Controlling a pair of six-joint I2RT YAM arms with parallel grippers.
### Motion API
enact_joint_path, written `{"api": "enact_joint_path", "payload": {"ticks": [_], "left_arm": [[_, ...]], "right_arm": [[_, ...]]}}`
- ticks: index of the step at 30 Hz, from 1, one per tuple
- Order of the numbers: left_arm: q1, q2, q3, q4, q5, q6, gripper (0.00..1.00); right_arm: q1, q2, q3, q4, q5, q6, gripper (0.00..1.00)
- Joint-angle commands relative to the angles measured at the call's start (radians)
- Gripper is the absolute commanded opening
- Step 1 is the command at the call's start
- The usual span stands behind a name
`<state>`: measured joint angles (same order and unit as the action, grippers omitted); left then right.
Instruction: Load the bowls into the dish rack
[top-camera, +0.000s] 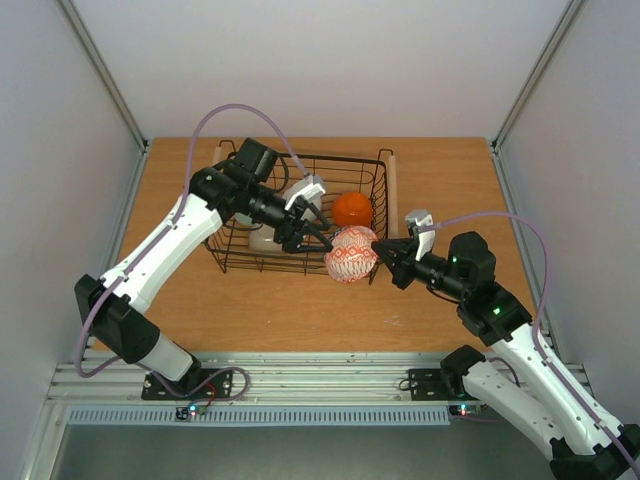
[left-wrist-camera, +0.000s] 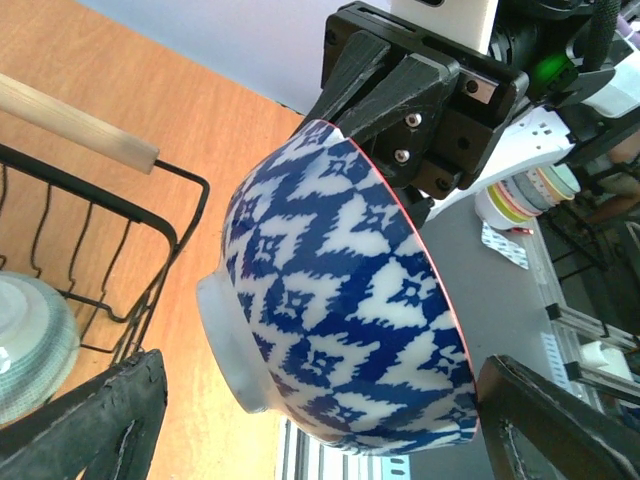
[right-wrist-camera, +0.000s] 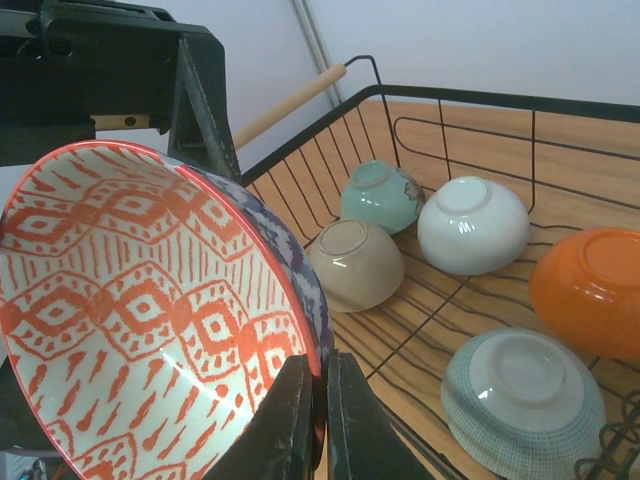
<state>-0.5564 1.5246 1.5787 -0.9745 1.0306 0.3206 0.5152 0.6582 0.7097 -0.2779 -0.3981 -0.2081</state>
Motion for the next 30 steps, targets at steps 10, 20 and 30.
{"api": "enact_joint_path", "payload": {"ticks": [10, 20, 30], "left_arm": [[-0.016, 0.089, 0.080, -0.191, 0.121, 0.146, 0.90], [-0.065, 0.090, 0.081, -0.205, 0.074, 0.172, 0.90], [-0.076, 0.078, 0.081, -0.187, 0.049, 0.162, 0.72]], "right_arm": [[-0.003, -0.023, -0.013, 0.111, 0.005, -0.017, 0.01], [-0.003, -0.020, -0.023, 0.120, 0.005, -0.016, 0.01], [-0.003, -0.009, -0.032, 0.133, -0.002, -0.011, 0.01]]}}
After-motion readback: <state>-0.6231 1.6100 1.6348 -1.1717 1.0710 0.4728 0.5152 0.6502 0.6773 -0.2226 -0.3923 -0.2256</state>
